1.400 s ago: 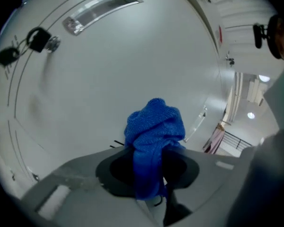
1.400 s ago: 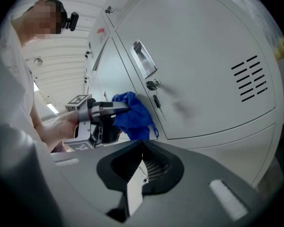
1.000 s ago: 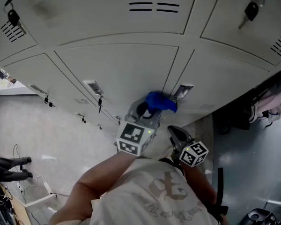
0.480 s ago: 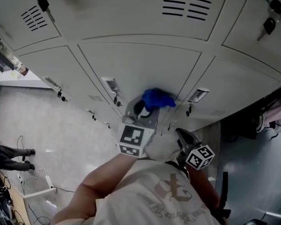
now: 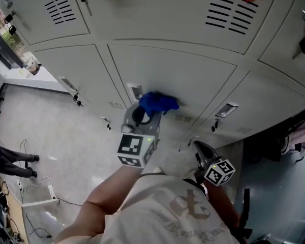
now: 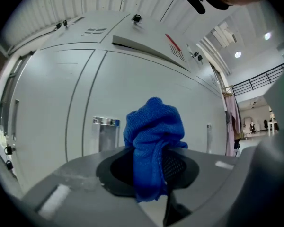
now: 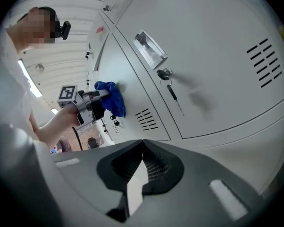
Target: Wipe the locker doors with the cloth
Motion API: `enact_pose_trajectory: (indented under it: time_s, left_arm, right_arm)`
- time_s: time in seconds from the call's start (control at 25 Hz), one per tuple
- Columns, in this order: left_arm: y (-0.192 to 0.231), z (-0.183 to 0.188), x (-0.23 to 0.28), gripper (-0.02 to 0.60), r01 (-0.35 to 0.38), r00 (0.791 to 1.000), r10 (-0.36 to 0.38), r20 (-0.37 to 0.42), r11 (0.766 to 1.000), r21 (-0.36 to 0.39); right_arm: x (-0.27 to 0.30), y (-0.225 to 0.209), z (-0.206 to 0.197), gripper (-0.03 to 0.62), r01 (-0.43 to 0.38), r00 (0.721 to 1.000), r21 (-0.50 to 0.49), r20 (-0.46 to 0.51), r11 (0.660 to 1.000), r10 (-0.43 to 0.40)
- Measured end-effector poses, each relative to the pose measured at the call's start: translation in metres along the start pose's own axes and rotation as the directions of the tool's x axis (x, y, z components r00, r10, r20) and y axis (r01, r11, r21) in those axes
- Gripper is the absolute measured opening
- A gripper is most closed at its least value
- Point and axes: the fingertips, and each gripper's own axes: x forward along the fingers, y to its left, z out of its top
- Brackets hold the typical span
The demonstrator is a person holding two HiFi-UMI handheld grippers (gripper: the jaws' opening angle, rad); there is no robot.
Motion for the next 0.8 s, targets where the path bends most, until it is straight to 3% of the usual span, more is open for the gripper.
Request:
enact_pose_trajectory:
  time_s: [0.24,0.6,0.8]
  left_arm:
    - [0.053,-0.004,-0.016,0.126,-0.099,0.995,0.099,0.010,0.994,-0.035]
    - [0.073,-0.009,-0.028,0.126,-0.147,0.989,0.146,0.016,0.989,0.005]
    - [0.094,-0.028,-0.031,0.126,-0.168,0.985,0.168,-0.025,0.986,0.010]
  right_arm:
    - [0.009,0.002,-0.002,0.008,-0.005,1.000,-0.014,-0.018,1.000,0.005]
    - [0.018,0.007,-0.003,0.009,-0.002,1.000,-0.016,-0.021,1.000,0.002]
    - [0.022,0.008,-0.010,0.008,0.003,1.000,-0.008,-0.028,1.000,-0.004]
